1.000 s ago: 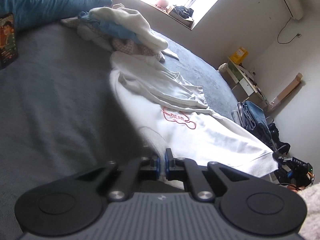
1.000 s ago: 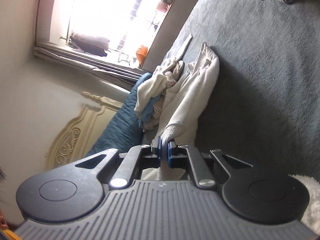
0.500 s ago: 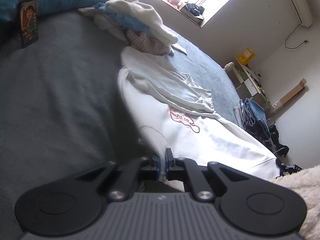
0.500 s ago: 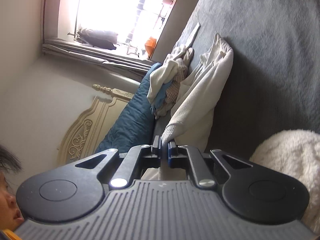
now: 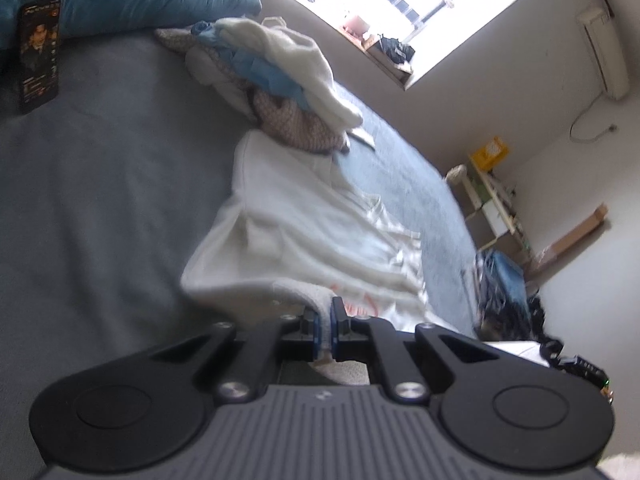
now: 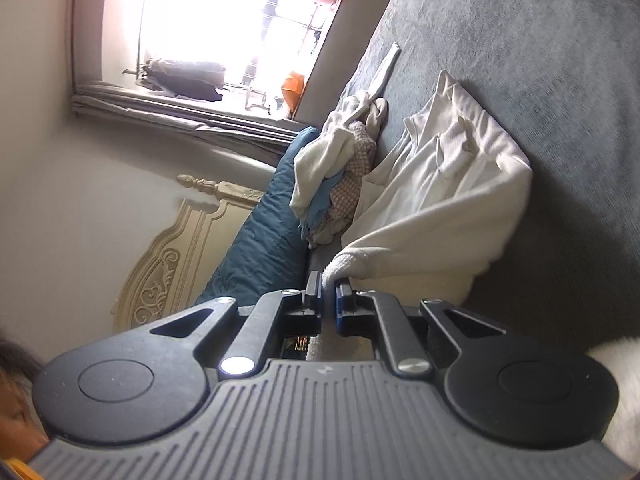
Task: Fold clothes
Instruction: 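Lift the hem with both grippers and fold it toward the collar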
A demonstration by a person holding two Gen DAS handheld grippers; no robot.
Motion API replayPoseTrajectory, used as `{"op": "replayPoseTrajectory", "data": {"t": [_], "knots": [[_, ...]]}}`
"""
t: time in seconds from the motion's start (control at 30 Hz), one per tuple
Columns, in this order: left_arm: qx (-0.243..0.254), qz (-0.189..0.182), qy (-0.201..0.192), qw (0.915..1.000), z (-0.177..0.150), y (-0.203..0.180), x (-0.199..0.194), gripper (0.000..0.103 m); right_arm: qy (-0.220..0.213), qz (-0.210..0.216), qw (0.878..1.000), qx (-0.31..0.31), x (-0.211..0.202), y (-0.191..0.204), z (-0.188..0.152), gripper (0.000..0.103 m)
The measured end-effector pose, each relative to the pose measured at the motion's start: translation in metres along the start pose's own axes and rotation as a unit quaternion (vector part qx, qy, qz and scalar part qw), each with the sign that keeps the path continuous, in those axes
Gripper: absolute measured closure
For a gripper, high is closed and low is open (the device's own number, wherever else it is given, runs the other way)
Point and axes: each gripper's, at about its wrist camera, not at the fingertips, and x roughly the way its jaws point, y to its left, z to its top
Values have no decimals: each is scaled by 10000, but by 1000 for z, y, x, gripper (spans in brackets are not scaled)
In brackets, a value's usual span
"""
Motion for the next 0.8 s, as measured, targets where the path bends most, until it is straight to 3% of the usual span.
{"op": "replayPoseTrajectory", "data": {"t": [0.37,0.8], "knots": [[-527,-448,-563,9960,94,29,97,97,-408,-222,9988,144,82,-3,80,98],[-640,-349,-593,9956,185,57,237,97,-781,-565,9945,421,198,-44,182,98]]}}
